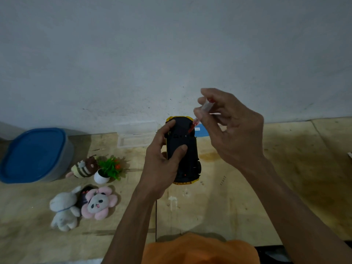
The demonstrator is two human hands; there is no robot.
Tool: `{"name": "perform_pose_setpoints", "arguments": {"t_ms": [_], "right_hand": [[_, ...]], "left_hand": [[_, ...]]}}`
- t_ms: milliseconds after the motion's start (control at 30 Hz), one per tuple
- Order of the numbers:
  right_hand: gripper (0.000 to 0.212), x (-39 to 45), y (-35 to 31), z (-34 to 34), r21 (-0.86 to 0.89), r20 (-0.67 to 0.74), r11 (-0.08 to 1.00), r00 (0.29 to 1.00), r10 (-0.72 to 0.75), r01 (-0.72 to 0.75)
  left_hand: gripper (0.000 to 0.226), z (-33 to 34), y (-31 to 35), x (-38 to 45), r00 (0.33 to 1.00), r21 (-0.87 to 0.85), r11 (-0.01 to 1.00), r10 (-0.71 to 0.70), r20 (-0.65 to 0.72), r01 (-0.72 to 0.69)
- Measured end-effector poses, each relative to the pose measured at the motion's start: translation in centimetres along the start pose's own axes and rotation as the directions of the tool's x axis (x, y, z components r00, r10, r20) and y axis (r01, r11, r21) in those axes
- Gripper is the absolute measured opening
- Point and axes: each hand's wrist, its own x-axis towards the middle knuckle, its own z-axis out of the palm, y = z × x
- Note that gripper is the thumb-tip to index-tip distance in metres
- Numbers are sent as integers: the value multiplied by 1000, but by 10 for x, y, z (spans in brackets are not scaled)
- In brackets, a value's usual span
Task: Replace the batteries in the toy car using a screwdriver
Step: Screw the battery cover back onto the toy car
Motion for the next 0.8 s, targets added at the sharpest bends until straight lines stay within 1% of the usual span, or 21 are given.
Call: {"name": "perform_pose_setpoints", "arguments": {"t_ms": [67, 133, 233, 300, 367, 433, 533, 600, 667, 733, 800], "right_hand": [[34, 6, -5, -3, -24, -44, 998, 997, -61, 59], [33, 10, -10, -7, -35, -30, 993, 993, -111, 110], [31, 12, -19, -11, 52, -5, 994, 995, -100, 100], [33, 15, -22, -10, 24, -67, 993, 991, -116, 118], [36, 16, -21, -9, -37, -125, 984, 976, -176, 173], [34, 14, -20, -8, -59, -140, 979, 970, -200, 193], [24, 6, -17, -7, -31, -95, 990, 985, -142, 140], [22, 2, -18, -5, -11, -94, 996, 992, -88, 87], [26, 2, -22, -6, 78, -144, 997, 989, 38, -27], [30, 4, -27, -10, 169, -200, 979, 968, 148, -115], [33, 6, -30, -15, 158, -250, 977, 952, 177, -140]], "left_hand": [[59, 0, 7, 1, 999, 8, 999, 39, 5, -39], [59, -1, 13, 2, 998, 14, 998, 68, 8, -68], [59, -1, 21, 1, 996, -6, 996, 90, 13, -90], [60, 0, 24, 1, 994, -3, 994, 107, 12, -107], [60, 0, 25, 2, 994, -7, 994, 107, 13, -107], [60, 0, 26, 3, 996, -30, 996, 86, 9, -86], [60, -1, 27, 3, 997, -44, 996, 82, 6, -82], [60, -1, 28, 4, 995, -33, 995, 96, 7, -96], [61, -2, 27, 5, 995, -25, 995, 97, 8, -97], [61, -4, 26, 4, 995, -16, 995, 98, 8, -98], [61, -4, 25, 2, 995, -22, 995, 98, 1, -98]]}}
